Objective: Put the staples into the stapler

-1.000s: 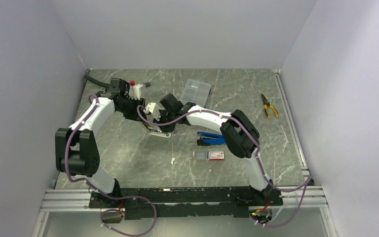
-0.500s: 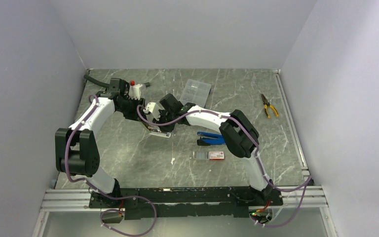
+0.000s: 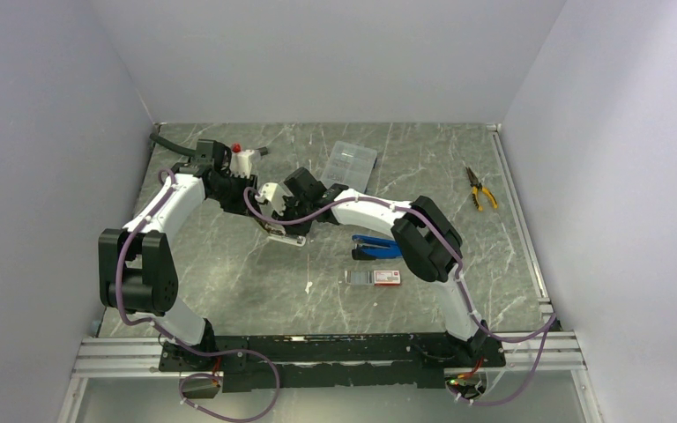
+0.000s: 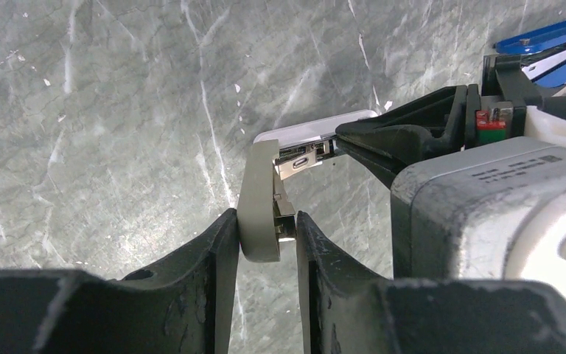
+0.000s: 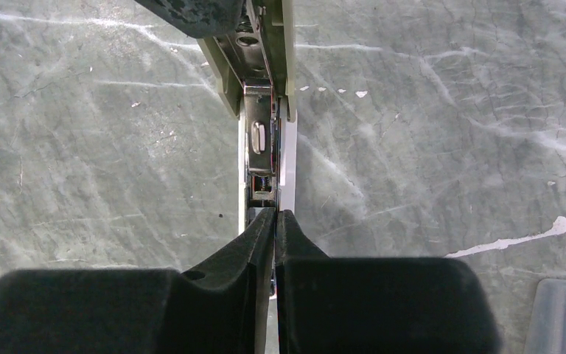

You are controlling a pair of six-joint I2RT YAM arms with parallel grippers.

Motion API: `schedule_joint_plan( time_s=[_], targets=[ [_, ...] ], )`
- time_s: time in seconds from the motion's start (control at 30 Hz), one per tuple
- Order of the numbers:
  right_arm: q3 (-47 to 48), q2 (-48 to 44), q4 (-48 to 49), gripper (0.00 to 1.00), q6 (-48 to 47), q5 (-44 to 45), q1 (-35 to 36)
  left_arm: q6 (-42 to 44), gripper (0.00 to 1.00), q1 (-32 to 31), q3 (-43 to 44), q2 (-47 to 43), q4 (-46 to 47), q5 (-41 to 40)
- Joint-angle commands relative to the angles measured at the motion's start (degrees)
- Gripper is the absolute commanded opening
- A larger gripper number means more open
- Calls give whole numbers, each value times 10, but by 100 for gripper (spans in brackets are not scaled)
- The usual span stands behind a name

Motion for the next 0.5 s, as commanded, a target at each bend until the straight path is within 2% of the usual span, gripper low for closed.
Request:
schedule_joint_plan(
  time_s=[0.0,0.47],
  targets=[
    [21,4,12,9,7,-7,-1,4,34,1,-4,-3,10,21],
    [45,11,5,6,18,-10,-6,5,30,1,-4,0,10,23]
  ],
)
